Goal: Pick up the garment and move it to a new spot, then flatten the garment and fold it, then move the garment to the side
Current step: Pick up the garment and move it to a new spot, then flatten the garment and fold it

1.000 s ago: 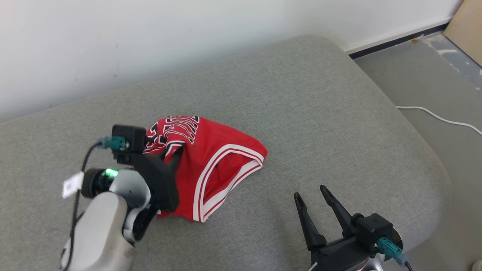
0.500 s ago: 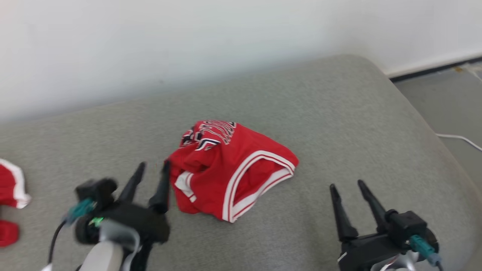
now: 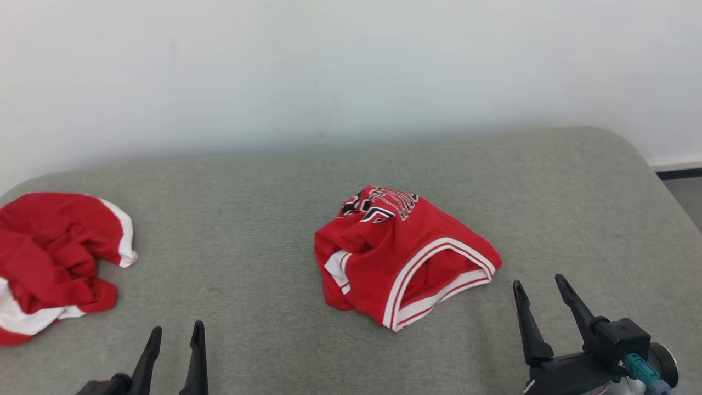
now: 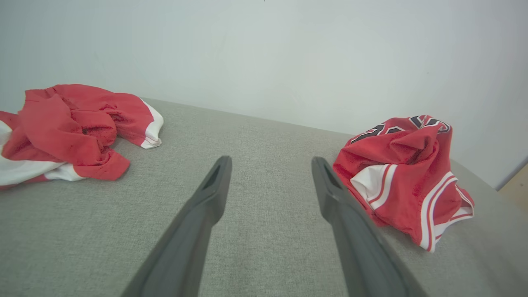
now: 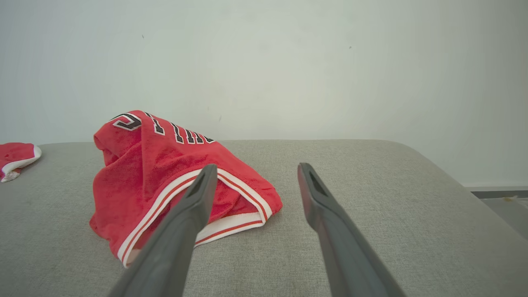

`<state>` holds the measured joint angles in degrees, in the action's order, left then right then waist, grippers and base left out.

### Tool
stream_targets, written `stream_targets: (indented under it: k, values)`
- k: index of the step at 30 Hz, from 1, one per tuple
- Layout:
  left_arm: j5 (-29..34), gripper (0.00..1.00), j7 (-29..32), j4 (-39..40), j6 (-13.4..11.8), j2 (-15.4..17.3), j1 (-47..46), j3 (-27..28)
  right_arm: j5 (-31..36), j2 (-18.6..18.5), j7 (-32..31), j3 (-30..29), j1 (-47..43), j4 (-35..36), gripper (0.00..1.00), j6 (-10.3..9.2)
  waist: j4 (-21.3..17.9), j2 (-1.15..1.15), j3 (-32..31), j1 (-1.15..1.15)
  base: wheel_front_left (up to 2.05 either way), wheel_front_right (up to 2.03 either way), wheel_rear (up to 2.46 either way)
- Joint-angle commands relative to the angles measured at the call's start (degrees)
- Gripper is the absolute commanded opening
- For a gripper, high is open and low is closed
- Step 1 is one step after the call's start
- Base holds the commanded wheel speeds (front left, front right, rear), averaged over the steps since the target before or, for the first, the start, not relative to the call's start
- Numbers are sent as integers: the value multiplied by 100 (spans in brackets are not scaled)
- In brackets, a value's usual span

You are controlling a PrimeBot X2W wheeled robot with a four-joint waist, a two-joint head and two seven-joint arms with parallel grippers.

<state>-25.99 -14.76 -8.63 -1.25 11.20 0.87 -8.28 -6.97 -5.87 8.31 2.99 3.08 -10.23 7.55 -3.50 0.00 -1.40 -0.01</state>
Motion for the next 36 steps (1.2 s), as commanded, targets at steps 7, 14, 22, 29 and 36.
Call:
stream_targets:
  k: [7,14,22,29,36]
  values:
    - [291,100,-42,265,-66,-156,492,283,-103,-120,94,19,-172,-157,100,-12,465,0,-216,1,0,0,0]
    - [456,100,-40,321,52,-297,684,518,-167,-39,127,28,-183,-222,100,-12,451,0,-195,1,0,0,0]
    - [626,100,-40,262,152,-362,624,660,-181,22,136,54,-135,-278,100,-12,378,0,-164,1,0,0,0]
    - [716,100,-41,242,204,-389,567,678,-180,33,123,41,-119,-302,100,-12,367,0,-155,1,0,0,0]
    - [780,100,-41,265,248,-431,547,629,-156,-64,-2,4,61,-338,100,-12,417,0,-109,1,0,0,0]
